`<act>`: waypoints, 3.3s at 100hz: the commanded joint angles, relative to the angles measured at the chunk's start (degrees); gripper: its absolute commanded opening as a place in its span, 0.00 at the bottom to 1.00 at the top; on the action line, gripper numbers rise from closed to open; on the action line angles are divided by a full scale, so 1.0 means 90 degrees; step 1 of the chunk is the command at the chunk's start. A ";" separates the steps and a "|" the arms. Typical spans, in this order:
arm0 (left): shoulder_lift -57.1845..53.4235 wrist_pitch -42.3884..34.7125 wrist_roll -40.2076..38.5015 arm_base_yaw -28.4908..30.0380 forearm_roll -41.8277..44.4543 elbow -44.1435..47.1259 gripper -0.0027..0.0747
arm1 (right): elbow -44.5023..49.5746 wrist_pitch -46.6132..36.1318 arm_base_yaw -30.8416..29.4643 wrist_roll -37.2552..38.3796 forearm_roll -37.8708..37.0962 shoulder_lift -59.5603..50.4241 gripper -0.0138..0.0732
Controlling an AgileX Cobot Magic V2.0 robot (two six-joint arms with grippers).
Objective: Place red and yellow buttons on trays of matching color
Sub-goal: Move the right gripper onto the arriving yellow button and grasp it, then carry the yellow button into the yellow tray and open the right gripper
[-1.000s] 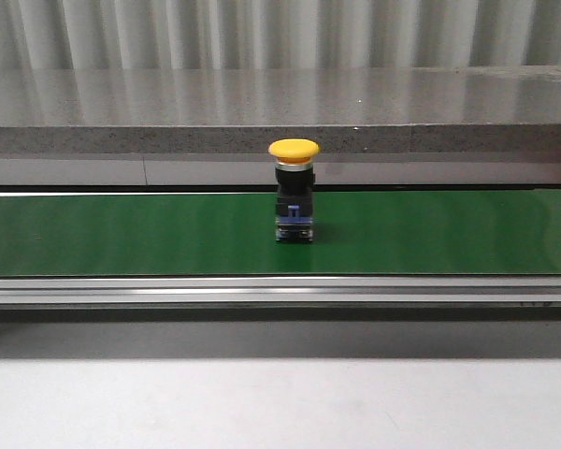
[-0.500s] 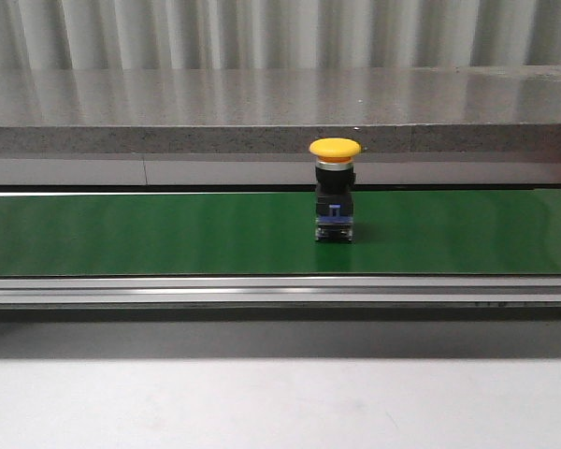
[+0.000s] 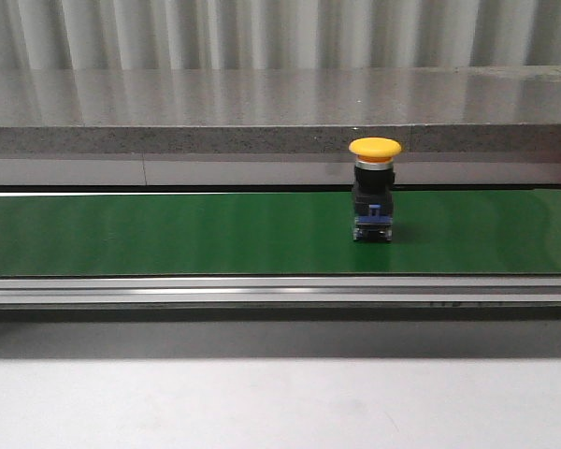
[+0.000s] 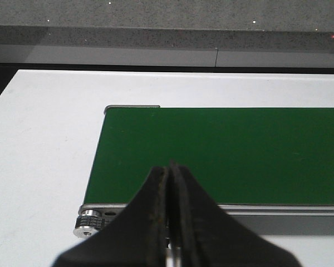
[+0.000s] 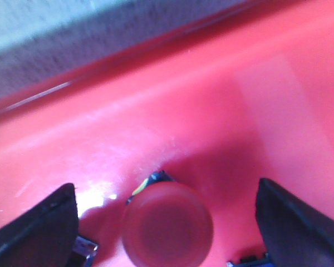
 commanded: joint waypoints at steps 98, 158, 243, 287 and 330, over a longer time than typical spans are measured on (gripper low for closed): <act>0.0013 -0.0474 -0.0014 -0.0057 0.0075 -0.0186 0.01 | 0.0644 0.2537 0.2141 -0.0622 0.0041 -0.3599 0.90; 0.0013 -0.0474 -0.0014 -0.0057 0.0075 -0.0186 0.01 | 0.4833 0.1571 0.3525 -0.0707 0.0054 -0.5681 0.90; 0.0013 -0.0474 -0.0014 -0.0057 0.0075 -0.0186 0.01 | 0.5501 -0.1041 0.3829 -0.0786 0.0351 -0.4777 0.90; 0.0013 -0.0474 -0.0014 -0.0057 0.0075 -0.0186 0.01 | 0.5494 -0.0779 0.3816 -0.0750 0.0351 -0.4665 0.33; 0.0013 -0.0474 -0.0014 -0.0057 0.0075 -0.0186 0.01 | 0.5494 0.0432 0.2058 0.0086 0.0045 -0.6126 0.31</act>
